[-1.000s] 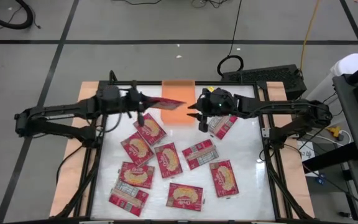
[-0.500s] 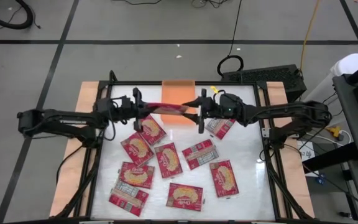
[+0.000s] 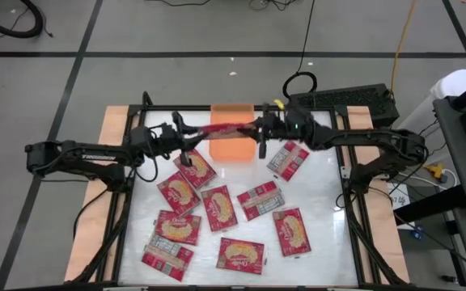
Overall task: Sort popcorn bags into baskets
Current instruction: Put the red popcorn bag into the orange bin
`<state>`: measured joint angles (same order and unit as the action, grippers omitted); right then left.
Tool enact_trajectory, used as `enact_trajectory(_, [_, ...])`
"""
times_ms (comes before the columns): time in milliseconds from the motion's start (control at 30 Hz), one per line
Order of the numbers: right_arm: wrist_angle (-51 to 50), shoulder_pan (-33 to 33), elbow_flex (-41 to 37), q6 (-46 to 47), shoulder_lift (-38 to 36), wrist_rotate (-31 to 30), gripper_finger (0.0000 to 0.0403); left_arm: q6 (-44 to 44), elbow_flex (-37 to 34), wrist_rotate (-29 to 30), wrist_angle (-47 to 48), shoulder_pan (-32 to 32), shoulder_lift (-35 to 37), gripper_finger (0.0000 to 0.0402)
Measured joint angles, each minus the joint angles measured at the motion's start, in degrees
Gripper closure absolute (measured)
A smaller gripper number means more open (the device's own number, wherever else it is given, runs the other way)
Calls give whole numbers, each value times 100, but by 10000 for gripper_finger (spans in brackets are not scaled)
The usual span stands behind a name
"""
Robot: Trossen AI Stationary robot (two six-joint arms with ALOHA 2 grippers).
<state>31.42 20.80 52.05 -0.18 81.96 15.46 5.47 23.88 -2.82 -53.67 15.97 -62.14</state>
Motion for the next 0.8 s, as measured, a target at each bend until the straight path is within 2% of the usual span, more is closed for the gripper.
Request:
enact_trajectory(67, [-388,300,164,50,33,390,384,120,0,422,187,0,257,271])
enact_trajectory(167, [-892,729,446,49,94,586,396,185,0,835,570,0,620,233])
enact_trajectory(400, [-1422,1557,1042,162,635,1049,393,-216,2,933,1543,-67,827,181])
enact_trajectory(567, [-1411,1812,1222,474,1350,1186,394,-418,2,892,1967,-257,784,177])
enact_trajectory(800, [-1365,1899,1235,588,2203,953,393,-254,2,882,2052,-605,786,208])
